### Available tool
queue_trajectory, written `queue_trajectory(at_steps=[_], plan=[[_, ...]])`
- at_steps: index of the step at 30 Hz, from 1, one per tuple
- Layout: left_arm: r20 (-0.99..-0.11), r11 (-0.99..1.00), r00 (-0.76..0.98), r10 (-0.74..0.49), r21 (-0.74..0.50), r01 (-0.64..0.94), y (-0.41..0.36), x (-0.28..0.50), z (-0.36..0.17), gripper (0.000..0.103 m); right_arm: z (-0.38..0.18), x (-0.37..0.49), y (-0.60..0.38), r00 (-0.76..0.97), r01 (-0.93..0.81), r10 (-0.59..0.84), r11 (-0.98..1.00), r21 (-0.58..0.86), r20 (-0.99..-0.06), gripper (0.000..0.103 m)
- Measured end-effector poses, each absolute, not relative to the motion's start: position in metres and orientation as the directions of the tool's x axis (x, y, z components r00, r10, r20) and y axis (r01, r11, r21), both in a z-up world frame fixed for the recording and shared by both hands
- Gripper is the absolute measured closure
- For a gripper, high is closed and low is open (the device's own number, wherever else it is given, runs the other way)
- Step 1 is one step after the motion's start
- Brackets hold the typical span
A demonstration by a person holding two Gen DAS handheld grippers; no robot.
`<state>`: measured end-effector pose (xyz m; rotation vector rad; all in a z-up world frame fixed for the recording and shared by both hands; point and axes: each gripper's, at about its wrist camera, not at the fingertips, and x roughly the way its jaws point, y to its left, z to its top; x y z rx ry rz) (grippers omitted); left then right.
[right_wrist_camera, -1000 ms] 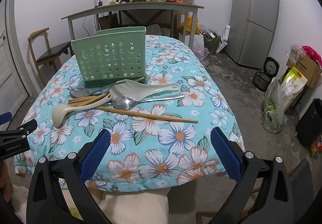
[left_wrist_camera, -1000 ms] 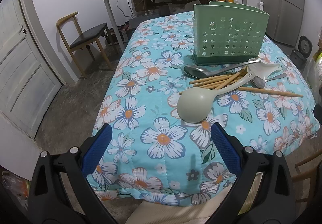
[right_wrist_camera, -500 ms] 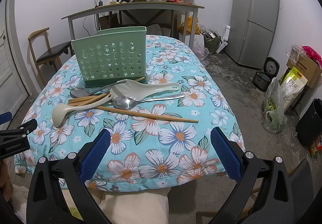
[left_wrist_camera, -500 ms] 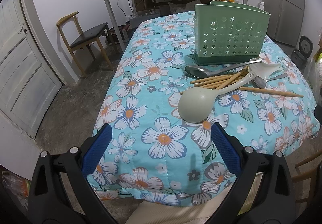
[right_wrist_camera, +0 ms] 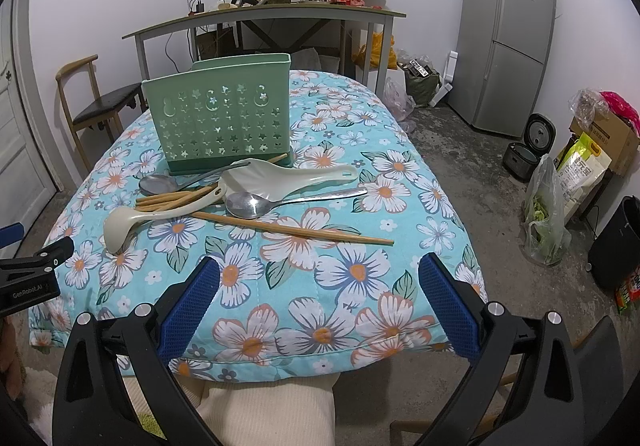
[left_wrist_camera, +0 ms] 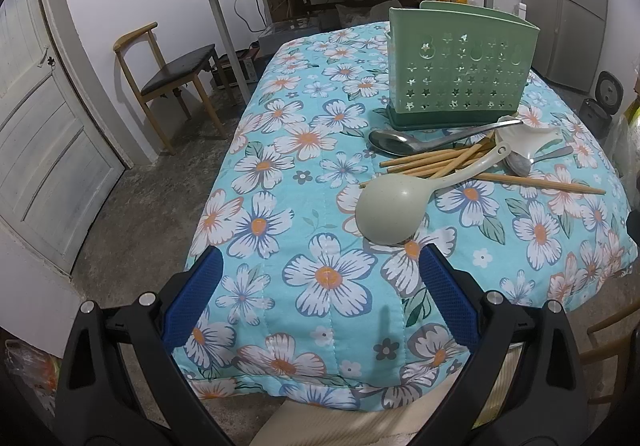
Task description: Organize utensils
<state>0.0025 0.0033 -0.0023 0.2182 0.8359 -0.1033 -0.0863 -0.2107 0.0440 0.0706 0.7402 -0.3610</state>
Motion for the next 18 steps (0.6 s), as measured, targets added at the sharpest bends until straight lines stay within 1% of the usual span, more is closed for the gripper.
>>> queue_trajectory(at_steps=[18], plan=[[-0.746,0.974,0.666,-0.002,0.15,0.171,0.0087,0.0059,-0.0043,0.008,0.0446,-0.0856,-0.2107,0.68,0.345,-0.298,0.936,-0.065,-0.67,0.006]])
